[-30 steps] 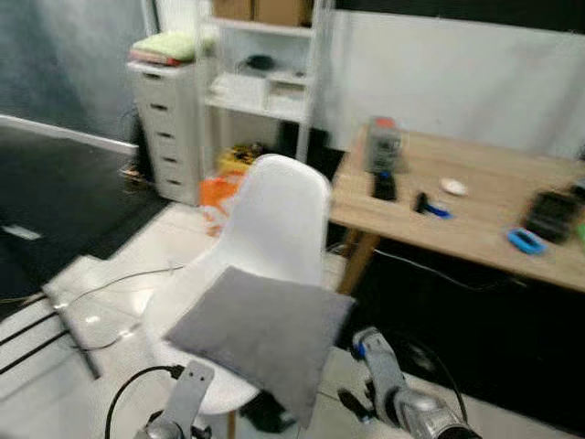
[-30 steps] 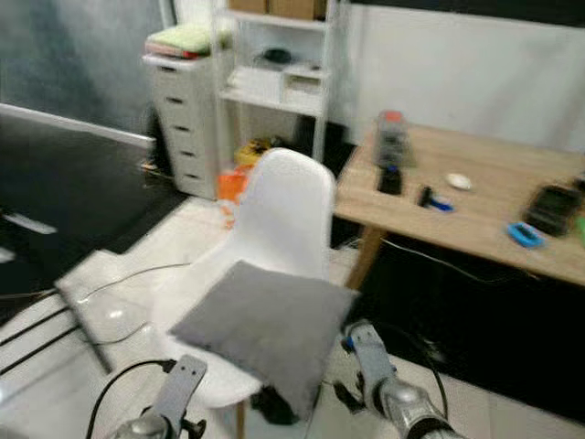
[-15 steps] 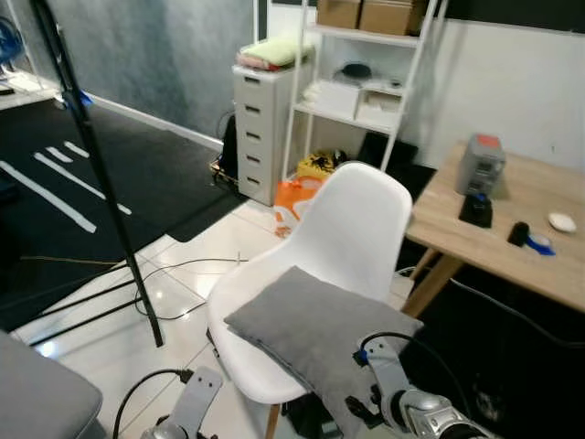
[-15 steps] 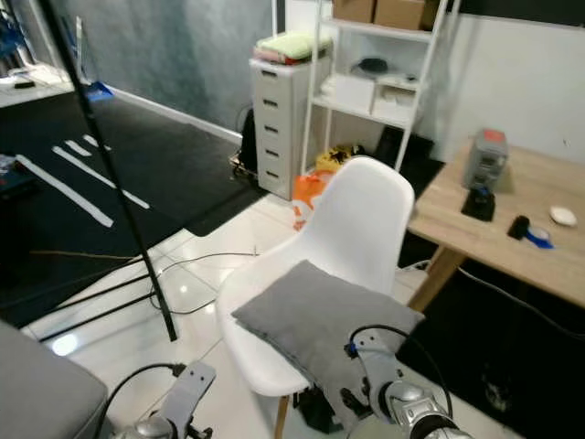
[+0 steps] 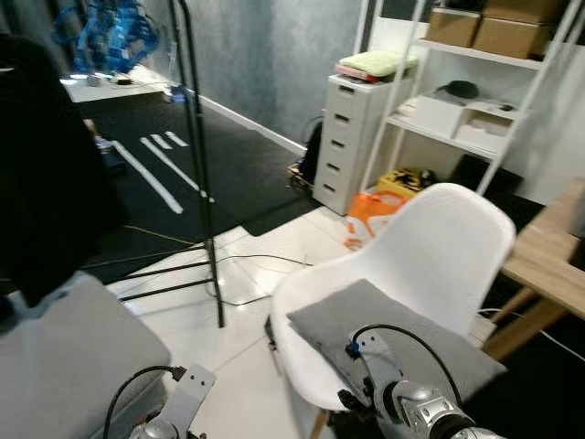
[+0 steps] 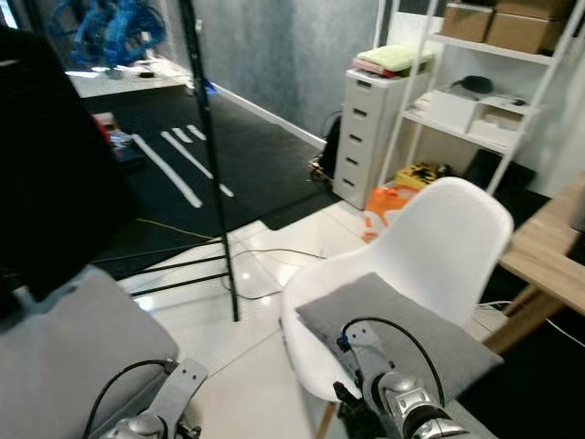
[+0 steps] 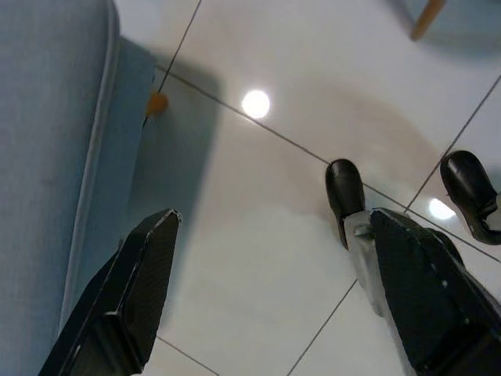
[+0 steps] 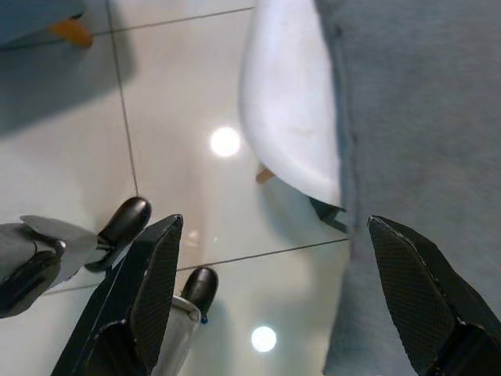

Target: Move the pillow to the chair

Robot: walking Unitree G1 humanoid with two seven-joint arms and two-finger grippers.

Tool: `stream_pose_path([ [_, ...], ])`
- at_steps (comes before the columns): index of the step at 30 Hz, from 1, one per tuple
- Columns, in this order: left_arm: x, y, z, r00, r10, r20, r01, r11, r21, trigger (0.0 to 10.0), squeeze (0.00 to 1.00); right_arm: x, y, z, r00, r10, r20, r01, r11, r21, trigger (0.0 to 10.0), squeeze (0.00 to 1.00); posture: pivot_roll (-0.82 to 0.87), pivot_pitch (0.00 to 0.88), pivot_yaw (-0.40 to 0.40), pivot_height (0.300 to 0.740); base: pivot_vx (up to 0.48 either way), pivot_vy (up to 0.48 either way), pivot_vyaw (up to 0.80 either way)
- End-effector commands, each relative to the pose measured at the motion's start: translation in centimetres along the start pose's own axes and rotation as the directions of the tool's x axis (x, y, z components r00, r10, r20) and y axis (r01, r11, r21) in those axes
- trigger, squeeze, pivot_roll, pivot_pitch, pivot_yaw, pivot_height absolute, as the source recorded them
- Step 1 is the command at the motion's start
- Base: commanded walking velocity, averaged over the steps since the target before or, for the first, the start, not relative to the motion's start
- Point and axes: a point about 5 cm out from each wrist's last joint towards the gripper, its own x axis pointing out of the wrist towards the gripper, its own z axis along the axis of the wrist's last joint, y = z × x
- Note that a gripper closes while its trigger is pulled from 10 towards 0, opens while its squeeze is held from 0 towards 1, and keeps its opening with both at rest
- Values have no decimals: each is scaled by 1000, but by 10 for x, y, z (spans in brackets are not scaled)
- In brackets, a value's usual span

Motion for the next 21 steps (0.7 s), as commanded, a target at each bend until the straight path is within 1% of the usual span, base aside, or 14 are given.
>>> stream_pose_path([
  [1,1,-5,5,1000,-8,15,8,1000,11,10000,0,-1,-1,-5,1000,1,-28,-1,1000,-10,10000,0,-153,0,-100,740,0,0,712],
  [7,0,-1,0,1000,-14,0,14,1000,27,10000,0,-1,0,-7,999,8,-36,-8,1000,-13,10000,0,-152,0,-99,740,0,0,716],
  [16,0,-2,-3,1000,-27,-5,27,999,27,10000,0,-2,-1,-11,998,17,-52,-18,1000,-22,10000,0,-153,0,-96,740,0,0,717],
  [20,0,-4,-2,999,-35,-5,36,999,32,10000,0,-2,-1,-11,998,22,-63,-24,999,-43,10000,0,-153,0,-88,740,0,0,717],
  [21,0,-4,-3,999,-38,-5,38,999,33,10000,0,-2,-2,-11,997,26,-75,-31,997,-71,10000,0,-153,0,-88,740,0,0,719],
])
